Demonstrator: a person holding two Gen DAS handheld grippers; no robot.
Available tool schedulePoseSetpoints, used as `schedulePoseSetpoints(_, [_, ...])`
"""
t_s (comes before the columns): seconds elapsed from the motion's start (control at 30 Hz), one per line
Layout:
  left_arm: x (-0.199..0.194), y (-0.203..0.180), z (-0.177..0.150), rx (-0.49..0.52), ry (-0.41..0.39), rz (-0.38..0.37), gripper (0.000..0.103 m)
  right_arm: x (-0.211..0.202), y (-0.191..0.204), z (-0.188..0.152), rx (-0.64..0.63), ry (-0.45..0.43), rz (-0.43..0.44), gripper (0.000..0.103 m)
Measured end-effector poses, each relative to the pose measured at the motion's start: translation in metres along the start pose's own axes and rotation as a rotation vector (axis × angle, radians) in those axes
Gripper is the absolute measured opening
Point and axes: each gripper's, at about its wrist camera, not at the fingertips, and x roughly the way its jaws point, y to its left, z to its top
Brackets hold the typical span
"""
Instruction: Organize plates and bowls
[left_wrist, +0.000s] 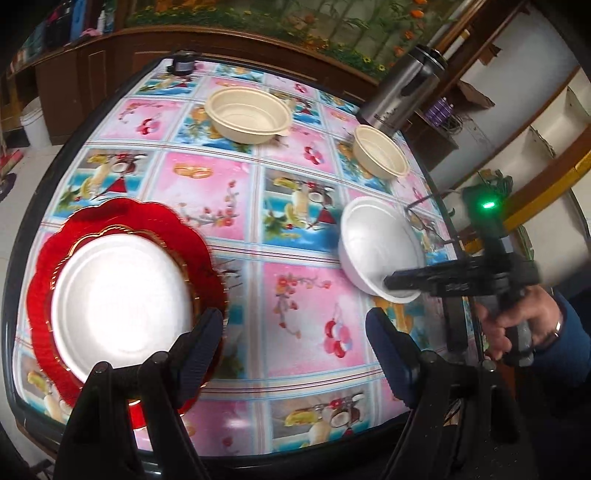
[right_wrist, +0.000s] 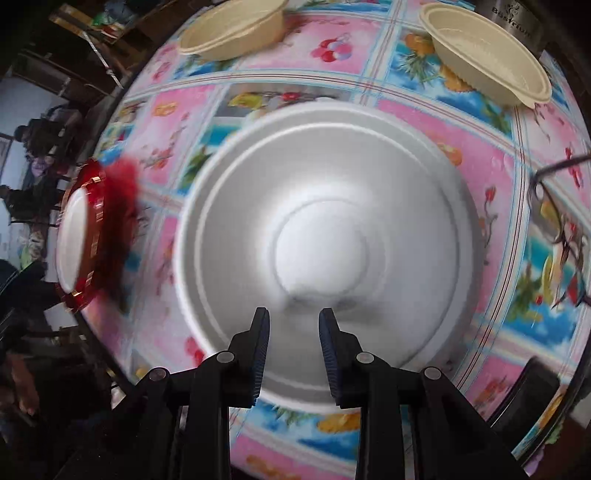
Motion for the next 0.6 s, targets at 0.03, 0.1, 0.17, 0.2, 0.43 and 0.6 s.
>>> schedulePoseSetpoints(0.03, [0.002, -0.003, 0.001, 0.004, 0.003, -0.001, 0.079, -0.012, -0.001, -0.004, 0.005, -0.038, 0.008, 0.03])
schedulePoseSetpoints(0.1, [0.005, -0.009, 0.003, 0.01, 0.007, -0.002, 0.079, -0.038, -0.005, -0.009, 0.021, -0.125, 0.018, 0.03])
schedulePoseSetpoints(0.17, [0.006, -0.015, 0.005, 0.017, 0.007, 0.0, 0.079, -0.061, -0.013, -0.014, 0.056, -0.201, 0.024, 0.03])
schedulePoseSetpoints(0.2, [0.008, -0.017, 0.007, 0.023, 0.007, -0.001, 0.079, -0.071, -0.019, -0.017, 0.078, -0.239, 0.019, 0.03])
schedulePoseSetpoints(0.43, [0.026, -0.033, 0.018, 0.037, 0.028, -0.003, 0.079, -0.087, -0.045, -0.042, 0.17, -0.31, -0.002, 0.033])
schedulePoseSetpoints(0.6, [0.029, -0.037, 0.031, 0.042, 0.027, -0.003, 0.079, -0.09, -0.049, -0.047, 0.187, -0.328, 0.034, 0.033])
